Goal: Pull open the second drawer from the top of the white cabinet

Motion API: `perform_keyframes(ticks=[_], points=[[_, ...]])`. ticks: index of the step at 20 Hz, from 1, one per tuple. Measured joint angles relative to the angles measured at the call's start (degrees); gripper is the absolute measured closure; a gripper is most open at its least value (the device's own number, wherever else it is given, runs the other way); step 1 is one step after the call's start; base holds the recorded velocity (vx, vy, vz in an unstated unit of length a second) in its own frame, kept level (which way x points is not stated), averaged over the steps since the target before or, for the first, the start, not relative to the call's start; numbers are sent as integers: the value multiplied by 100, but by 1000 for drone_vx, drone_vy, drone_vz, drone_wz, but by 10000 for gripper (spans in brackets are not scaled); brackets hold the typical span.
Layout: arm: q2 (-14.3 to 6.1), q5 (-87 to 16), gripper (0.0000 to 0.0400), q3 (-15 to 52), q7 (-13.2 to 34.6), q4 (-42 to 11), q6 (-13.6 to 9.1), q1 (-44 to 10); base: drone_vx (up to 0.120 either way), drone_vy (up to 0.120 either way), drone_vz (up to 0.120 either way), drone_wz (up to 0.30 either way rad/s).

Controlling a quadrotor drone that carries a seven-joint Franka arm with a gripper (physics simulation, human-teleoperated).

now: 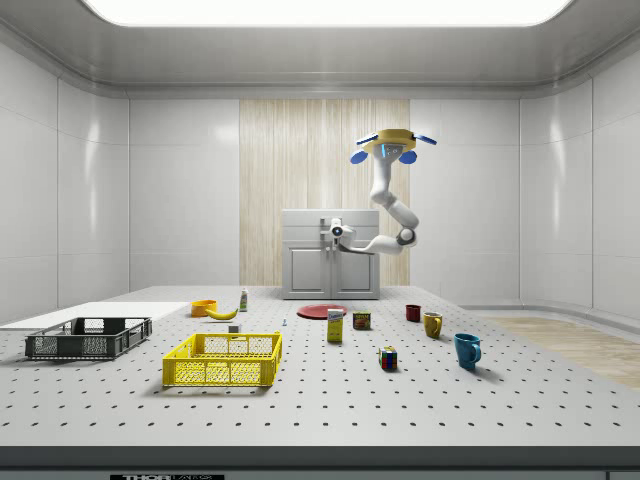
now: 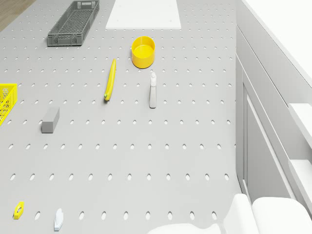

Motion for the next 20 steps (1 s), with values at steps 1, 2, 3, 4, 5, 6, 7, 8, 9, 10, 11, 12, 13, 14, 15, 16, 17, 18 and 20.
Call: perform_keyframes(ticks=[1, 2, 3, 4, 5, 6, 7, 8, 9, 10, 11, 12, 13, 14, 15, 16, 17, 18, 20], points=[[35, 60, 109, 50, -21, 17, 34, 16, 0, 0, 0, 0], [66, 113, 107, 95, -39, 33, 62, 28, 0, 0, 0, 0], [94, 158, 106, 134, -54, 47, 84, 36, 0, 0, 0, 0], [118, 198, 104, 168, -68, 60, 102, 40, 0, 0, 0, 0], [138, 231, 103, 198, -79, 70, 115, 42, 0, 0, 0, 0], [156, 259, 103, 225, -89, 79, 124, 41, 0, 0, 0, 0], [171, 283, 102, 248, -97, 86, 130, 38, 0, 0, 0, 0], [186, 308, 102, 272, -104, 94, 137, 34, 0, 0, 0, 0], [202, 334, 101, 297, -113, 102, 145, 32, 0, 0, 0, 0], [216, 357, 101, 319, -120, 109, 150, 28, 0, 0, 0, 0], [227, 376, 101, 339, -126, 115, 152, 22, 0, 0, 0, 0], [237, 392, 101, 357, -130, 120, 153, 14, 0, 0, 0, 0], [238, 395, 100, 364, -130, 120, 145, 2, 0, 0, 0, 0], [232, 387, 100, 363, -126, 115, 129, -15, 0, 0, 0, 0], [226, 380, 100, 363, -122, 111, 114, -31, 0, 0, 0, 0], [222, 376, 100, 364, -119, 107, 102, -46, 0, 0, 0, 0], [219, 373, 100, 366, -117, 105, 90, -60, 0, 0, 0, 0], [217, 371, 100, 369, -115, 103, 80, -73, 0, 0, 0, 0], [214, 369, 131, 377, -112, 100, 61, -97, 0, 0, 0, 0]])
